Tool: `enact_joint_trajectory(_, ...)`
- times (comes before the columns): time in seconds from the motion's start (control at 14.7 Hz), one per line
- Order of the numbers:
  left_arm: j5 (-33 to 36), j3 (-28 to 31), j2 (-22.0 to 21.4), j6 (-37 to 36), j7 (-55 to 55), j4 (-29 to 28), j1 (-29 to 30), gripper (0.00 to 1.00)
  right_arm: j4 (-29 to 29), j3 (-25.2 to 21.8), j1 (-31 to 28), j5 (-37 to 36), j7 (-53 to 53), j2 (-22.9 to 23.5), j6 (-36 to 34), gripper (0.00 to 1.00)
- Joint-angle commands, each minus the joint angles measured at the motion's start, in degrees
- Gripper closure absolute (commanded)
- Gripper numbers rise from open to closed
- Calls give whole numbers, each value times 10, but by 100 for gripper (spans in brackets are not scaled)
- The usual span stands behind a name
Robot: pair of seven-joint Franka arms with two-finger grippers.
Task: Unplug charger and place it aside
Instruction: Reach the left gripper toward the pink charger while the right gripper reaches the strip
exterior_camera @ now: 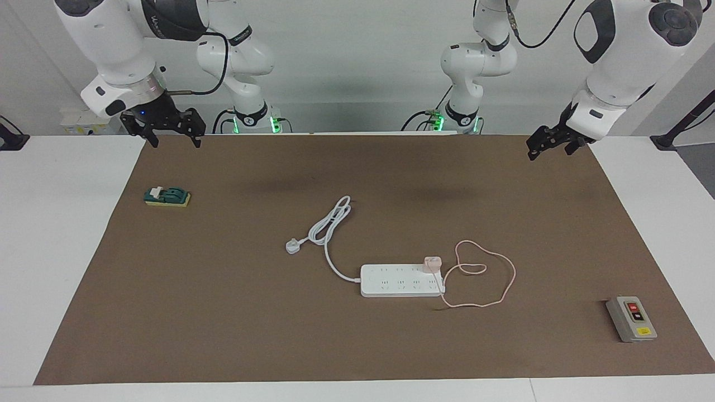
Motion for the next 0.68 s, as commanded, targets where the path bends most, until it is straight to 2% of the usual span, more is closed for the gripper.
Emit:
enact_joint_trajectory(0.0, -6, 3, 78, 5, -123, 81, -25, 0, -29, 4, 21, 27, 83, -1, 48, 0)
enact_joint_trajectory(0.2, -18, 4, 130, 32, -227, 130, -30, 0, -29, 4, 56, 42, 188, 27, 79, 0)
enact_joint_trajectory(0.41, -17, 4, 165, 93, -394, 125, -68, 0, -27, 4, 91, 62, 286, 63, 119, 0)
enact_joint_trajectory(0.61, -15, 4, 168, 175, -529, 92, -80, 0, -27, 4, 128, 95, 405, 99, 171, 0)
